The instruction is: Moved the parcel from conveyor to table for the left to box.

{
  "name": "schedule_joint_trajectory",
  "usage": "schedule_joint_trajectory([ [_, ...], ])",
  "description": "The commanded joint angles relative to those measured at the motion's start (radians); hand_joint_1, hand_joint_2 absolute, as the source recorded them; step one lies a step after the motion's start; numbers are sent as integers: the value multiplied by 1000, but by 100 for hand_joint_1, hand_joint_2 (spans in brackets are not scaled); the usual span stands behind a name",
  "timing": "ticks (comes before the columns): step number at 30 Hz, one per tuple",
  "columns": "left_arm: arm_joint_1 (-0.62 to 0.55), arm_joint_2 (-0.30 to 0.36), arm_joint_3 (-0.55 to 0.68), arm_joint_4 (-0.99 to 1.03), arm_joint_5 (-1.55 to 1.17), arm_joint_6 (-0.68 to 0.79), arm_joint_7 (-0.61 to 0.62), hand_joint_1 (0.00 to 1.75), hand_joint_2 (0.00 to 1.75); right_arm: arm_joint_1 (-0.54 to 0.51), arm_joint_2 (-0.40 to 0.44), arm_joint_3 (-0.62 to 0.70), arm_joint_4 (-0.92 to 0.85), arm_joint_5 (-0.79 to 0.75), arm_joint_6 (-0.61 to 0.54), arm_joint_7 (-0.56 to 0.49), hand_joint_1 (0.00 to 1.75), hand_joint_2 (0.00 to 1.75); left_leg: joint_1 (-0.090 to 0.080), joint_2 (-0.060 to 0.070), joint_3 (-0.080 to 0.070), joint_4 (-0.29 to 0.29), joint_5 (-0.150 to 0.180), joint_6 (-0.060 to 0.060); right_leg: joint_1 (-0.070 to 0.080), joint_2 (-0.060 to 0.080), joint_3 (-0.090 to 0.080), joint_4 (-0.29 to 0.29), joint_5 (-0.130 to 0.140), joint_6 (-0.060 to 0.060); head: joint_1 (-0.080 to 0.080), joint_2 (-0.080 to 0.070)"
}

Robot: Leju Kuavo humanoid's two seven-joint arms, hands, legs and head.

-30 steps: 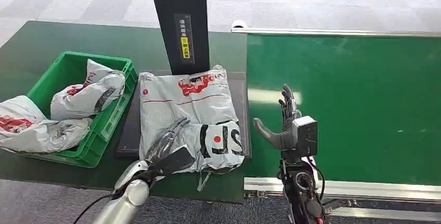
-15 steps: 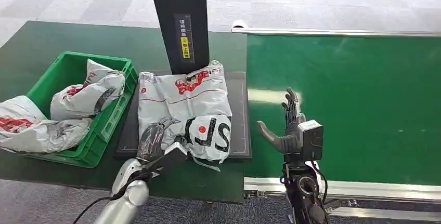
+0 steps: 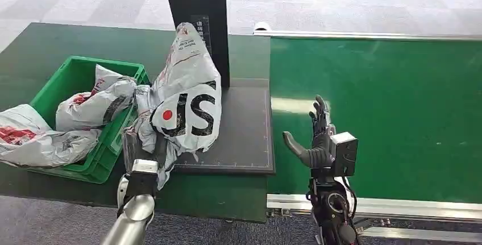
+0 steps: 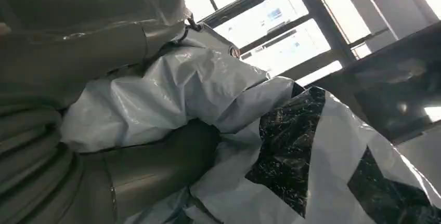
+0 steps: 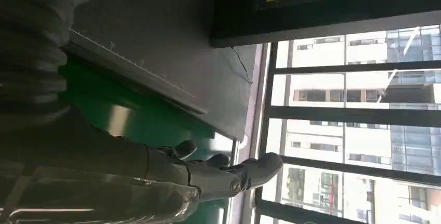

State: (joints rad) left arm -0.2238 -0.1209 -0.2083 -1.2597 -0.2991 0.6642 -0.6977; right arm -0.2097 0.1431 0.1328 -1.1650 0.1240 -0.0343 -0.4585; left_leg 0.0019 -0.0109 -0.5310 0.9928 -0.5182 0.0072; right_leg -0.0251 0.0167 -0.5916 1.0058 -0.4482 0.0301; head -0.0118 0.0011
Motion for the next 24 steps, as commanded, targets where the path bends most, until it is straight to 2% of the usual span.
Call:
schedule_joint_trajectory([
  [1,-2,22,-34,-22,9,3,0,175,175,-36,2,-8,63,-4,-1,-3,0,175,0,2,2,-1,0,-1,0,1,1,-1,0,-2,0,0],
  [2,-2,41,-67,-51,27,34,0,175,175,-43,3,-8,70,-7,-5,-5,0,175,0,2,3,-3,1,-1,0,0,2,-2,1,-3,0,0],
  [5,16,29,-58,-174,72,34,0,175,175,-52,-2,-4,86,-19,-14,-12,0,175,0,2,1,-1,0,-1,0,0,0,-1,0,-2,0,0],
  [6,27,13,-38,-244,63,34,0,175,0,-56,-3,1,95,-23,-15,-16,0,175,0,2,1,-2,0,-2,0,0,1,-1,0,-3,0,0],
  [12,50,-70,104,-494,-13,34,0,175,0,-70,-8,29,131,-48,-26,-36,0,175,0,3,1,-1,0,-2,1,1,1,-1,0,-3,0,0],
  [19,40,-94,223,-707,-103,34,0,175,0,-71,-17,54,148,-77,-37,-42,0,175,1,3,0,0,-1,-1,1,2,-1,0,0,-2,0,0],
  [22,14,-96,277,-824,-402,34,0,175,0,-74,-23,60,155,-91,-38,-42,0,175,1,4,0,0,-1,-1,1,2,-1,0,0,-2,0,0],
  [24,6,-80,285,-805,-554,34,0,175,0,-50,-31,52,130,-97,-45,-41,0,175,0,5,2,-2,0,-2,1,2,0,-1,0,-4,0,0],
])
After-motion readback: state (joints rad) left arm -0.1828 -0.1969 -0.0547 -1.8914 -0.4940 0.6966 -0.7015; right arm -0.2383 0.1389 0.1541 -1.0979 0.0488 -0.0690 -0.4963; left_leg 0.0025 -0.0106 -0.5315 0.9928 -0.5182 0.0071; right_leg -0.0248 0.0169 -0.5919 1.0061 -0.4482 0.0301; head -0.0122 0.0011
